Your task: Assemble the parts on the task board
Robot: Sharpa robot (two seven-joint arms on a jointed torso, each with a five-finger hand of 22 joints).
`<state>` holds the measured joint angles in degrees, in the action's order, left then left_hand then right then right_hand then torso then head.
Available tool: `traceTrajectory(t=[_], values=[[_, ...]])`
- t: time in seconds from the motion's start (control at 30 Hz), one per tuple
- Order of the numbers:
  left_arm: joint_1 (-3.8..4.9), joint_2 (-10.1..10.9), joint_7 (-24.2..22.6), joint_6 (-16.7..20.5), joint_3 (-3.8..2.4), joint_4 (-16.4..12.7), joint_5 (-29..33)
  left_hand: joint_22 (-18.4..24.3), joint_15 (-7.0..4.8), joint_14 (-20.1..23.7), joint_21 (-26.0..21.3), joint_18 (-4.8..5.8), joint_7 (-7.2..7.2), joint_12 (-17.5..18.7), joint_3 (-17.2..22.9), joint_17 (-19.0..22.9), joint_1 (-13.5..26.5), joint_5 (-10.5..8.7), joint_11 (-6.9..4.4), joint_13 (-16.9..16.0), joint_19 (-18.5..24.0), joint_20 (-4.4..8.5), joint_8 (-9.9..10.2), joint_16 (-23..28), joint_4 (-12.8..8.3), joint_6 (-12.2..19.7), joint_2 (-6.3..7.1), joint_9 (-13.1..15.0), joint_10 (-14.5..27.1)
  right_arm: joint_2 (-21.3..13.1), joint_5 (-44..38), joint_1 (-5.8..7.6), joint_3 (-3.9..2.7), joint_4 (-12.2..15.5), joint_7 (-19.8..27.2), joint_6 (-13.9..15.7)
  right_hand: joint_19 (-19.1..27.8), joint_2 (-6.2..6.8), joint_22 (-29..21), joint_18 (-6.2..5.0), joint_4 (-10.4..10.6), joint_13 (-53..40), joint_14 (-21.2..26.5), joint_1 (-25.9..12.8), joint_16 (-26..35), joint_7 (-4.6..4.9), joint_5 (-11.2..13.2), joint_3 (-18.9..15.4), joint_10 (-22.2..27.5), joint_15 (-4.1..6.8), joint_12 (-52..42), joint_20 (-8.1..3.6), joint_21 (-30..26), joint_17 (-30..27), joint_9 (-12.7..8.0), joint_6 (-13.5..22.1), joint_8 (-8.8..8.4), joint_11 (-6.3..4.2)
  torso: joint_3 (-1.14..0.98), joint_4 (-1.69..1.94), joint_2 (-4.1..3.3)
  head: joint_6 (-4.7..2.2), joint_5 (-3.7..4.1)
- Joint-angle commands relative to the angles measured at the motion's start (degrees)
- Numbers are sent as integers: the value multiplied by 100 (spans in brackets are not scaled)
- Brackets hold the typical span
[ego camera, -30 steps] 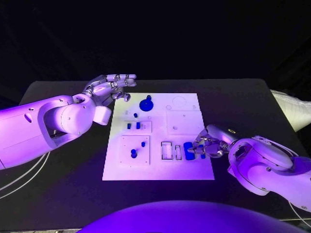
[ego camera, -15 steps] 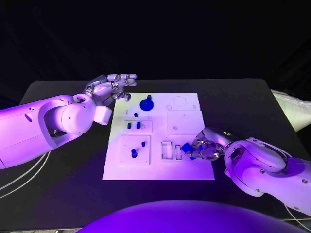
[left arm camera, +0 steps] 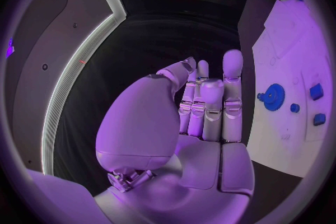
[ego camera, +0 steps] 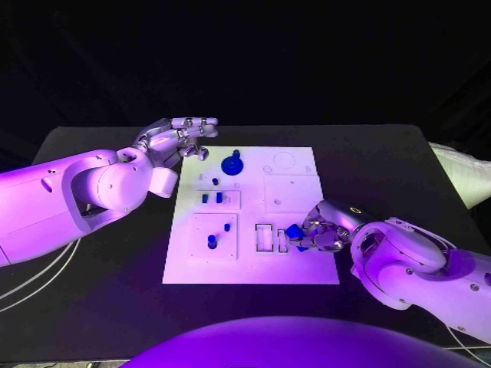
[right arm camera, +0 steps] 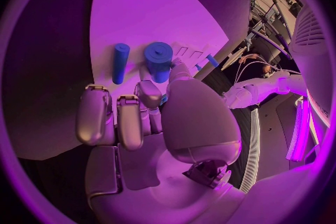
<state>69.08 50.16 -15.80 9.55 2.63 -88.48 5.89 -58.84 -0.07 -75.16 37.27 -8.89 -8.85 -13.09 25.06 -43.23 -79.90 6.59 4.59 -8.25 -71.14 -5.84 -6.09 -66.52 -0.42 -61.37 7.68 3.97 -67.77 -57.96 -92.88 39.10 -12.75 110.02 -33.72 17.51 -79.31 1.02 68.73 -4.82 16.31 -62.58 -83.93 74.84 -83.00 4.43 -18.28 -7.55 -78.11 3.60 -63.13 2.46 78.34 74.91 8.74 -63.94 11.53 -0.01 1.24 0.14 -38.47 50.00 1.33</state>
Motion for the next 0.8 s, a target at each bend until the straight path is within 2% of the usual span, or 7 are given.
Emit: traceTrajectory(t=[0.03,0.2,0.23,0.4,0.57,0.7,0.8], values=[[-2,-1,-8,-135,-3,-17,-43,5,5,26,-16,-94,-19,-27,-36,4,11,-19,0,-9,47,4,-38,21,-1,31,-32,-7,38,6,124,-47,33,67,-33,387,-33,-103,23,38,-6,-53,-370,139,-28,-16,-92,26,-77,45,-32,-14,45,43,77,-59,63,-24,-9,-8,1,0,-21],[-8,0,-6,-139,-3,-16,-45,6,5,26,-17,-94,-19,-28,-36,5,11,-19,0,-9,47,4,-38,21,-1,31,-32,-7,38,-48,487,-47,-30,258,6,825,-41,-165,47,42,23,-105,-373,118,-50,-40,-316,-20,-90,63,-34,-33,61,80,158,-92,88,-45,-6,-6,10,0,-7],[-9,-1,-7,-141,-3,-15,-45,16,6,31,-34,-96,-19,-31,-41,13,13,-18,1,-10,53,3,-38,25,1,32,-35,-7,46,-54,565,-45,-49,298,13,878,-41,-174,50,43,24,-113,-374,114,-53,-42,-342,-26,-93,65,-35,-35,62,85,168,-91,89,-46,0,-3,7,0,-3],[-14,-12,-8,-148,-3,-14,-45,17,6,31,-35,-96,-19,-31,-41,14,13,-18,1,-10,53,3,-38,25,1,32,-36,-7,46,-36,922,-29,-101,413,29,986,-47,-218,66,46,31,-150,-378,73,-69,-47,-466,-62,-106,70,-40,-42,73,115,216,-88,89,-53,4,6,4,0,-5],[-17,-25,-8,-153,-3,-11,-45,17,6,31,-35,-96,-19,-31,-41,14,13,-18,1,-10,53,3,-38,25,1,32,-36,-7,46,84,1229,-17,-117,395,-1,807,-50,-249,78,48,40,-176,-379,-9,-78,-47,-544,-114,-115,71,-36,-44,80,128,256,-80,84,-50,7,11,4,0,-19],[-18,-29,-7,-155,-3,-14,-45,17,6,31,-35,-96,-19,-31,-41,14,13,-18,1,-10,53,3,-38,25,1,32,-36,-7,46,199,1322,-12,-118,344,-25,518,-48,-287,80,48,44,-185,-378,-140,-81,-44,-577,-186,-117,68,-14,-43,81,130,297,-75,80,-48,9,9,0,0,-33],[-18,-30,-5,-155,-3,-19,-45,17,6,31,-35,-96,-19,-31,-41,14,13,-18,1,-10,53,3,-38,25,1,32,-36,-7,46,301,1360,-9,-117,280,-37,275,-46,-334,82,48,46,-138,-379,-317,-89,-52,-511,-276,-105,68,63,-41,82,145,344,-86,84,-52,6,2,-3,0,-46]])
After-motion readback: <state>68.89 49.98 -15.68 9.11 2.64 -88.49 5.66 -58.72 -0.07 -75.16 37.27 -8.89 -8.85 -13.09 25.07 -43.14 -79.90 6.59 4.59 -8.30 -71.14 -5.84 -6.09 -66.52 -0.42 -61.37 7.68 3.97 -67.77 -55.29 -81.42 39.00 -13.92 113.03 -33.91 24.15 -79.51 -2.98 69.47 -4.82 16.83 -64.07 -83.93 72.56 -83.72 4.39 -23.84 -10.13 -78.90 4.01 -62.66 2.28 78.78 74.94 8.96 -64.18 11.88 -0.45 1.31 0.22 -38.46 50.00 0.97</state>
